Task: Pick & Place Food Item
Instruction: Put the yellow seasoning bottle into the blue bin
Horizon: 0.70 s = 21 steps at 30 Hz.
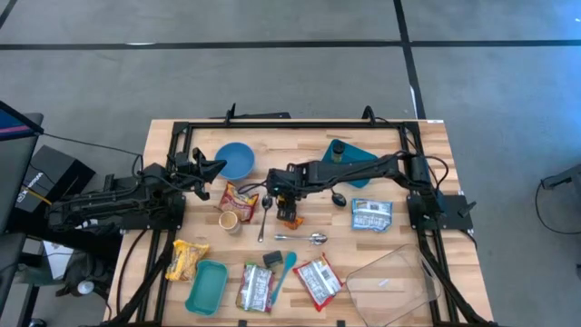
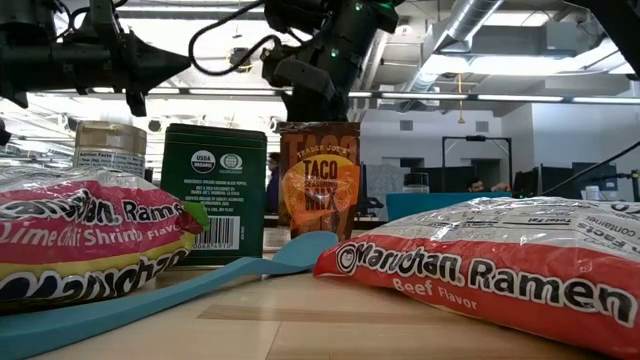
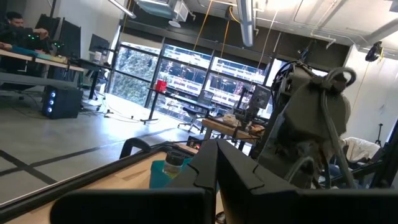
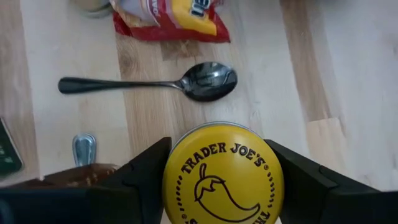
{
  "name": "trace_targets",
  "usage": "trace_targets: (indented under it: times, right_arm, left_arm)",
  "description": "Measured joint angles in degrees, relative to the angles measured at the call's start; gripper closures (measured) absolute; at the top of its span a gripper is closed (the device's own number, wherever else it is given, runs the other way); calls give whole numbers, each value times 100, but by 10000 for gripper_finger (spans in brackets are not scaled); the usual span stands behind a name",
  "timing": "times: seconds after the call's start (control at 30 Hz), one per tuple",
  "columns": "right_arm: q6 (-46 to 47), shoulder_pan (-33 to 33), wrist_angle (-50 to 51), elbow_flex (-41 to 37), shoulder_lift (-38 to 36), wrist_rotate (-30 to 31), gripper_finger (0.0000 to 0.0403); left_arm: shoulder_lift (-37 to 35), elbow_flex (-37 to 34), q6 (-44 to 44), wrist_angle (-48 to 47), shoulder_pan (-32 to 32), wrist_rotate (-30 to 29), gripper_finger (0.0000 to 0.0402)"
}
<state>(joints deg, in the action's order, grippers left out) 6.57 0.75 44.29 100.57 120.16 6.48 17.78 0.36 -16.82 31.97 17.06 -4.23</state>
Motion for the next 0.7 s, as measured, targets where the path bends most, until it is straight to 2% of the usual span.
trace_targets:
  times: [0.3, 0.7]
  right_arm:
    - [-276, 88, 391, 431, 0, 0, 185]
    - [-445, 539, 1179, 891, 0, 3, 185]
  left_arm:
    - [2, -1, 2, 0, 0, -1, 399]
    - [2, 0, 2, 0, 0, 0, 399]
